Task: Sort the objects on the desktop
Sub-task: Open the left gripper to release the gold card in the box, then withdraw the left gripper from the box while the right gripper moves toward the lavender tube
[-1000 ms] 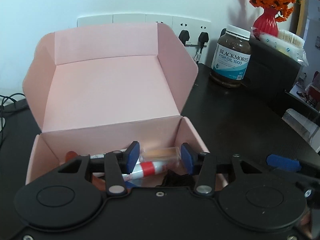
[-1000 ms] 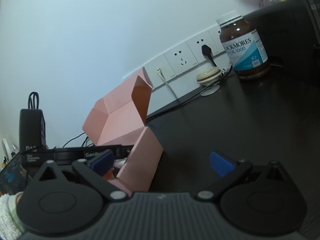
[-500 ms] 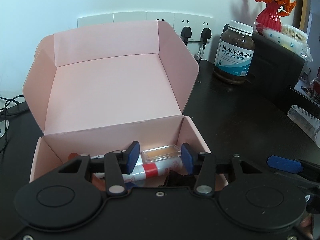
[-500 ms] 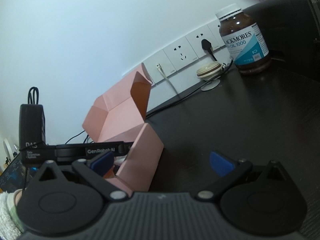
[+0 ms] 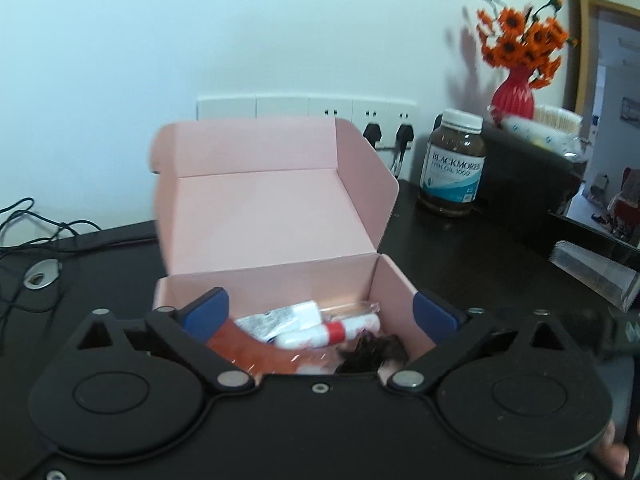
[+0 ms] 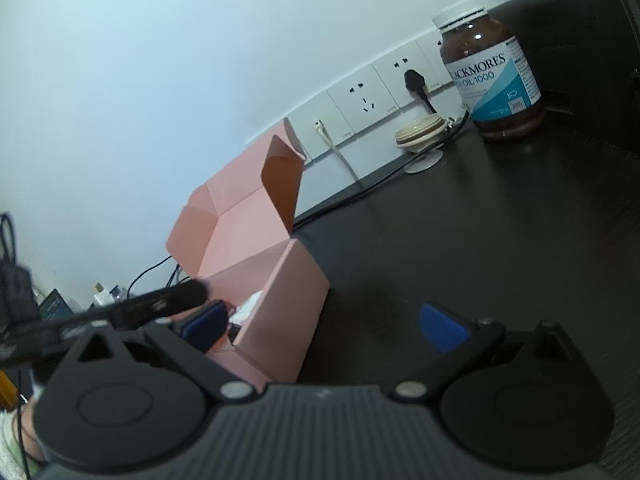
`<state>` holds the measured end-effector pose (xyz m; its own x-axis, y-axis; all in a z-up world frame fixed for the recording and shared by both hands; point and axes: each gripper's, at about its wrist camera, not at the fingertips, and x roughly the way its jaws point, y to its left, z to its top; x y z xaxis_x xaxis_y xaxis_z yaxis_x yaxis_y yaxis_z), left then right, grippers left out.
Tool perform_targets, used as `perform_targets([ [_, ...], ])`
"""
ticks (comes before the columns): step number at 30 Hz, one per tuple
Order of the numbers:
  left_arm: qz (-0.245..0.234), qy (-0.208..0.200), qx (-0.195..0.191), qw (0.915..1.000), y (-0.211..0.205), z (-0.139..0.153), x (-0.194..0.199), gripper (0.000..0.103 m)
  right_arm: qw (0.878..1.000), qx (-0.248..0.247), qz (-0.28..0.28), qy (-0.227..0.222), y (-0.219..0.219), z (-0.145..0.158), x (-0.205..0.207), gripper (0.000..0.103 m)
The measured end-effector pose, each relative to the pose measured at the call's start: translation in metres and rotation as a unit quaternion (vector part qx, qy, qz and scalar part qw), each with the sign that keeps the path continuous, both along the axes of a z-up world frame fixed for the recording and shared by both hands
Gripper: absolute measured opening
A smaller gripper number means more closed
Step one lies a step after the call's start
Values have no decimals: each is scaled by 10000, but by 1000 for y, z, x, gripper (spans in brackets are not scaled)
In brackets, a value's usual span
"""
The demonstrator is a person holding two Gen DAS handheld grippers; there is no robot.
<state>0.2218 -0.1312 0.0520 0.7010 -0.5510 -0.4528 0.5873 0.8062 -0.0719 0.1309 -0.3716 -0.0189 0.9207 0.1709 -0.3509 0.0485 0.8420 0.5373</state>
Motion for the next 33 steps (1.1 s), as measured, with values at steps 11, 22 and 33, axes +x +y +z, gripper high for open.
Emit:
perform_targets([
  [11,-177,-98,-91,9998,71,-21,-24,103,9996,-210,163,12,8,2,1,102],
  [22,-348,-107,-682,9970,101,-28,-21,103,9977,-651,185,100,23,5,5,102],
  [33,-185,29,-944,9954,108,-28,-19,103,9950,-980,95,154,32,7,4,102],
])
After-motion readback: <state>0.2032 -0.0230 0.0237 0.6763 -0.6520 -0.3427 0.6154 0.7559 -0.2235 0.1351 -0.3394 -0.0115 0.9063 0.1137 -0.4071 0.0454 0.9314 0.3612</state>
